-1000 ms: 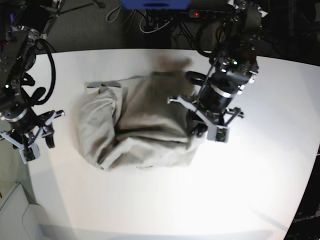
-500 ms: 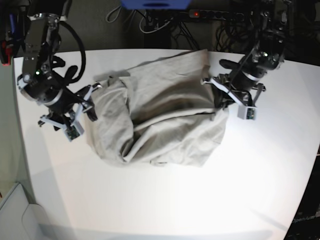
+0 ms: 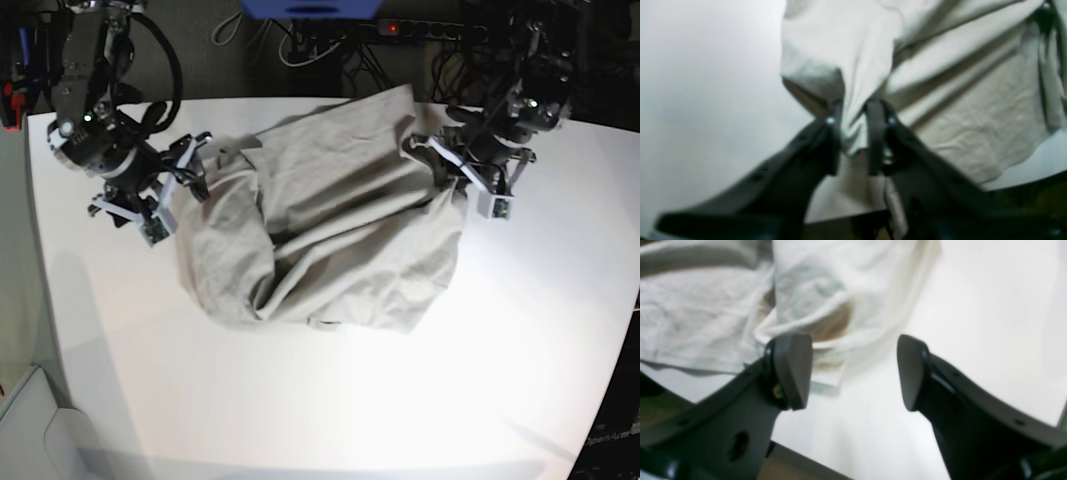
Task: Layout the t-shirt on the table in an organized manner, then fold the t-shirt properly
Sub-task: 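Lift the shirt with both grippers and stretch it between them, then pull the right gripper away from the left, spreading the shirt flat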
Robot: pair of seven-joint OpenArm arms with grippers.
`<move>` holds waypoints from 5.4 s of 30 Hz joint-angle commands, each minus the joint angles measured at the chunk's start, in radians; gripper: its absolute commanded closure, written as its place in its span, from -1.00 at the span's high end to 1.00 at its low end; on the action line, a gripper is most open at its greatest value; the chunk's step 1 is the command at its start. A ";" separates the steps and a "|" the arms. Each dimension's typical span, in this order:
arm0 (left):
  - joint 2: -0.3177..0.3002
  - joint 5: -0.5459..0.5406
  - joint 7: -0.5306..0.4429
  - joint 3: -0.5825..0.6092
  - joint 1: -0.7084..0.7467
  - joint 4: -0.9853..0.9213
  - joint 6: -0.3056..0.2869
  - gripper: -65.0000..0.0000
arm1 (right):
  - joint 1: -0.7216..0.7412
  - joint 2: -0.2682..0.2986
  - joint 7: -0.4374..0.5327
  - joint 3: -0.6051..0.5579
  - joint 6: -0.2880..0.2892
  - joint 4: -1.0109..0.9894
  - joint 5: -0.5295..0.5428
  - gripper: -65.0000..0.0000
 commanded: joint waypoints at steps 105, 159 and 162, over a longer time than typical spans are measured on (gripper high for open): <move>0.021 -0.008 -0.018 -0.004 -0.042 -0.063 -0.001 -0.18 | 0.566 0.281 0.201 -0.063 0.000 -0.638 0.009 0.05; 0.021 -0.014 -0.018 -0.006 0.118 0.133 -0.001 -0.18 | 0.957 0.422 0.522 -0.026 -0.004 -1.217 -0.104 -1.00; 0.021 -0.014 -0.018 -0.006 0.138 0.133 -0.001 -0.17 | 0.968 0.402 0.551 -0.026 -0.004 -1.234 -0.169 -1.00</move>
